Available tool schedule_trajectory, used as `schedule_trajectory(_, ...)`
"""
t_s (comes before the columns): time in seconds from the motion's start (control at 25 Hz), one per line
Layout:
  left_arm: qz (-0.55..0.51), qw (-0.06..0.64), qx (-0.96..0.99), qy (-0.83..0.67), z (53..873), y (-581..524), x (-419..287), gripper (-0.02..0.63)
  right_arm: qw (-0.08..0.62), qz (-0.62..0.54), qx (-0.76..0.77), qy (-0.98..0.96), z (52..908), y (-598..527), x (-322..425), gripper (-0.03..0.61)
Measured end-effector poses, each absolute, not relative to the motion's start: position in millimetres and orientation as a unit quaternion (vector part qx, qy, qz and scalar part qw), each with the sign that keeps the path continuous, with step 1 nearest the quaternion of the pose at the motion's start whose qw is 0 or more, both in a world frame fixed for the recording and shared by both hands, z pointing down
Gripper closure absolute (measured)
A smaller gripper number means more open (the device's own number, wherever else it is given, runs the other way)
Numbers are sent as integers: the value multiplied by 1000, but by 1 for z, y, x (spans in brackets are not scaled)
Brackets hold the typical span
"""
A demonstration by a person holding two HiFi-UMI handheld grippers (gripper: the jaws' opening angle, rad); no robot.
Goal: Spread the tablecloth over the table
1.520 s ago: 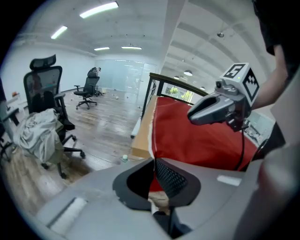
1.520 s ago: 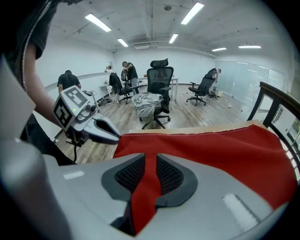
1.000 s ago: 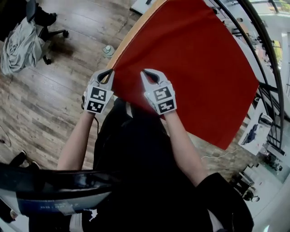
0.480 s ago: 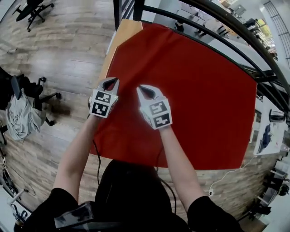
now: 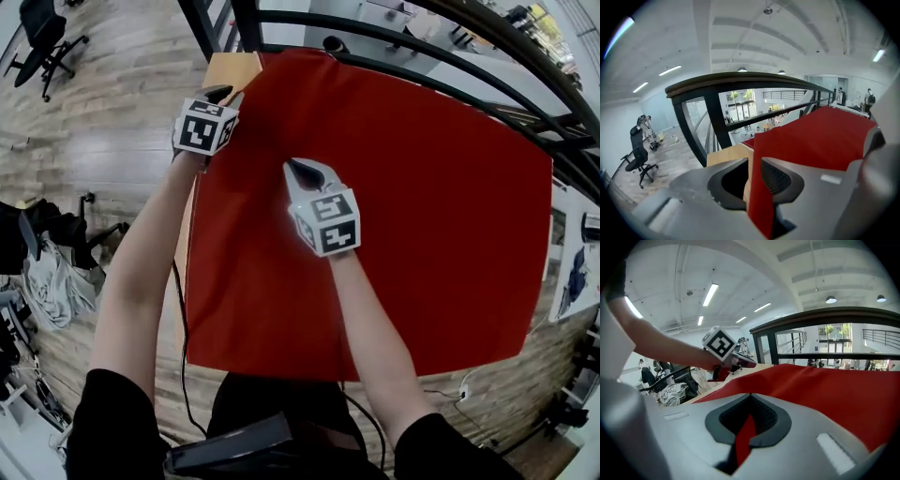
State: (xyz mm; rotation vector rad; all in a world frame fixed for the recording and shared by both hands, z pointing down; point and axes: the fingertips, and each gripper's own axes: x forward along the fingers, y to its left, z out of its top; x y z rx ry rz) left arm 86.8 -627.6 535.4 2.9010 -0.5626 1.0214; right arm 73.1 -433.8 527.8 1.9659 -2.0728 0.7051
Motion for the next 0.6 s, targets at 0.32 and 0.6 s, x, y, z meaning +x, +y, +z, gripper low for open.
schedule_trajectory(0.32,375,-10,920,-111,568,-692,176,439,99,227,692,-678,534,-511,118,569)
schedule_trajectory(0.6,379,-11,923,-67,569,-704,205,422,116,213,693,-679,515,-586,141,568)
